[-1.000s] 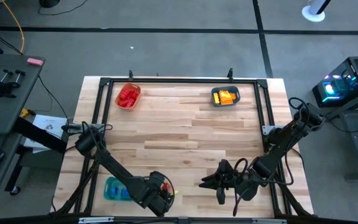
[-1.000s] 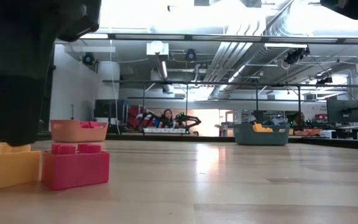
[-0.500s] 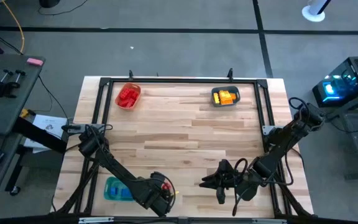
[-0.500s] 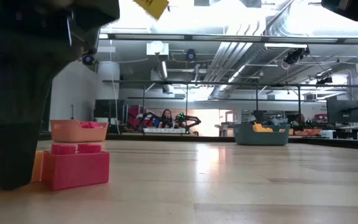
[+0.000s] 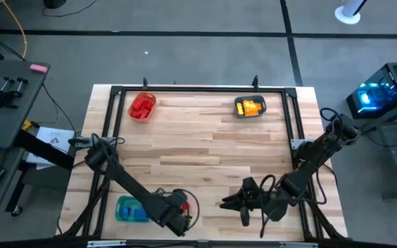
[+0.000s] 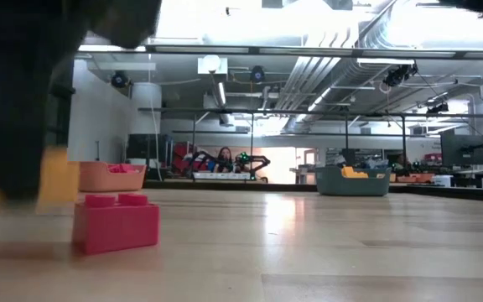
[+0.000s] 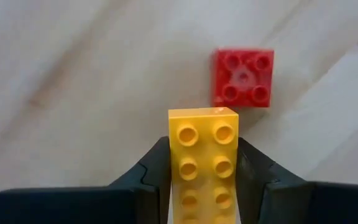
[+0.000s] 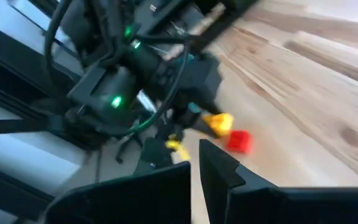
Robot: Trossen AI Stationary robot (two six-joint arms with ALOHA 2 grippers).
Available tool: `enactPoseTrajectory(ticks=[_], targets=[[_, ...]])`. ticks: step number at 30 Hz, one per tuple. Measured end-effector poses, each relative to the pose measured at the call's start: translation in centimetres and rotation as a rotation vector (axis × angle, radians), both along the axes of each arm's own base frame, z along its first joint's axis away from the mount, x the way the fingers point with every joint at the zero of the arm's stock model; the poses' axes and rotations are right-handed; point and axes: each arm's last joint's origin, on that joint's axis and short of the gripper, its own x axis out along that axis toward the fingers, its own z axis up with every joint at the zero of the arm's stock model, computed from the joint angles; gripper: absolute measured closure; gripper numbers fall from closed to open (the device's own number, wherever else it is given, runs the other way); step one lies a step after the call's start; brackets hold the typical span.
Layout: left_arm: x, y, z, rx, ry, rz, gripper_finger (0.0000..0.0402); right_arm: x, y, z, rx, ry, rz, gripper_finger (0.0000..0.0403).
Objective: Sort blocks
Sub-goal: Put the yellow game piece into the blue bin
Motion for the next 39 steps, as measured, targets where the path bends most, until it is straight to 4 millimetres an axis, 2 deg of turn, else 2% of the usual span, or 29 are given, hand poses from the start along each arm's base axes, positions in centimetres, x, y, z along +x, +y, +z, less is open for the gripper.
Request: enactPoseTrajectory(ticks=[5,10,13,16,20,23,27,32,39], targets=[[-0.9,3.0,4.9,0.117,-0.021,-0.132,0.0310,-0.1,0.8,1.8,0.015,-0.165,-0.006,0.0403],[-1.4,7.4,11.7,0.307,-0.218,-0.248,0.0310,-0.3,1.0,4.2,-0.055,-0.349,-0.111,0.0403],[-0.5,10.4,14.4,0.401,-0.329,-0.290,0.0310,-0.2,0.4,5.6,-0.126,-0.427,-0.203,0.0403],[1.9,13.5,15.7,0.399,-0.425,-0.350,0.0310,0.0,-0.6,6.7,-0.191,-0.486,-0.275,0.0403],[6.0,17.4,14.9,0.338,-0.572,-0.381,0.0310,0.4,-2.0,8.2,-0.257,-0.564,-0.347,0.0403],[8.6,20.6,12.9,0.319,-0.594,-0.330,0.0310,0.1,-2.8,9.3,-0.349,-0.627,-0.375,0.0403],[11.2,25.0,9.7,0.311,-0.595,-0.248,0.0310,-1.4,-3.7,11.5,-0.519,-0.722,-0.386,0.0403],[13.7,30.5,6.8,0.194,-0.734,-0.143,0.0310,-3.4,-5.3,14.1,-0.678,-0.753,-0.418,0.0403],[15.3,37.4,5.6,0.249,-0.955,0.034,0.0310,-5.1,-8.2,16.4,-0.766,-0.655,-0.517,0.0403]])
